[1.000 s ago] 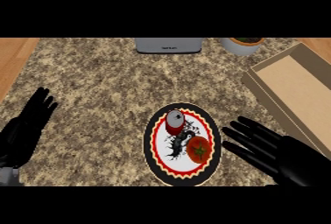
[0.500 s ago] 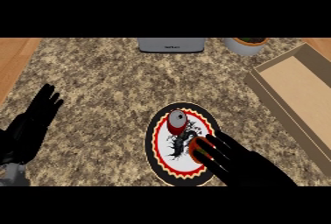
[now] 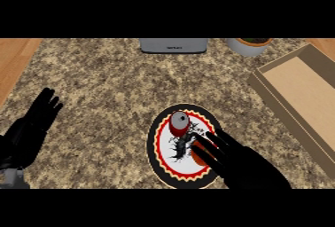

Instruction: Pick the tomato from the plate and place it in the cardboard box

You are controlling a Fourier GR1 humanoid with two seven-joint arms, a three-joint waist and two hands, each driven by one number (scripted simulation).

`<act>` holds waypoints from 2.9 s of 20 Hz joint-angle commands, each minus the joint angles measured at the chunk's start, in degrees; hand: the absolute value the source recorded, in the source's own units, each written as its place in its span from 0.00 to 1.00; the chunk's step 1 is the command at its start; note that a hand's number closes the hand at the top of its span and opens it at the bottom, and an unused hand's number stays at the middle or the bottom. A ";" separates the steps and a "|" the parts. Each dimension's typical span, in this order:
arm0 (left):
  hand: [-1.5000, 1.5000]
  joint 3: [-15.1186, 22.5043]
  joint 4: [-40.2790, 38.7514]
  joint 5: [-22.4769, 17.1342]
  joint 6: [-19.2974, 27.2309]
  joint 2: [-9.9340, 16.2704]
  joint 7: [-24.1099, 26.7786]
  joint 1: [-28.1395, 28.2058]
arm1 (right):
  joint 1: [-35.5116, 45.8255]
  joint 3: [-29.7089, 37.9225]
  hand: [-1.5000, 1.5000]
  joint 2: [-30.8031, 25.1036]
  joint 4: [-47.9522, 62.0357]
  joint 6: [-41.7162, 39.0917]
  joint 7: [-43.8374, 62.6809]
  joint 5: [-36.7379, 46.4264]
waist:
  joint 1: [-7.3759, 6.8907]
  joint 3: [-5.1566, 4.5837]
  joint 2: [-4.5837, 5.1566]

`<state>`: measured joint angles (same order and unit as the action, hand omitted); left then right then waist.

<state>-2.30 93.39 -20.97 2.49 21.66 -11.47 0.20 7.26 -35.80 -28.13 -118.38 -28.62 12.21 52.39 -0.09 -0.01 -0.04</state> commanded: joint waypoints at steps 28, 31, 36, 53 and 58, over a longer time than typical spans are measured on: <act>0.50 -8.51 2.17 3.68 -6.19 -4.05 -6.37 -1.99 | -3.55 -1.09 0.00 13.58 12.35 3.47 -7.44 21.63 | 0.04 0.01 -0.01; 0.50 -6.30 2.70 6.93 -6.25 -7.11 -2.32 1.89 | -1.20 1.55 0.00 13.43 14.25 2.30 -9.90 21.78 | -0.06 0.01 0.01; 0.50 -7.47 3.77 6.25 -6.09 -7.19 -3.71 -0.61 | 1.71 1.01 0.00 18.08 22.17 5.36 -9.19 24.75 | -0.28 0.02 0.04; 0.50 -9.17 5.94 7.14 -7.28 -8.18 -8.64 -1.66 | -0.10 1.02 0.00 21.87 27.09 5.06 -10.82 30.68 | -0.13 0.02 0.00; 0.50 -11.32 -1.35 7.30 -9.54 -7.05 -5.20 -5.43 | 0.69 4.47 0.00 19.94 27.32 5.88 -14.69 30.62 | 0.06 0.01 0.03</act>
<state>-11.53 94.11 -12.51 -5.58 13.03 -16.20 -2.78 7.17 -31.48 -9.23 -92.38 -22.12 -1.77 81.87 -0.05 -0.01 -0.10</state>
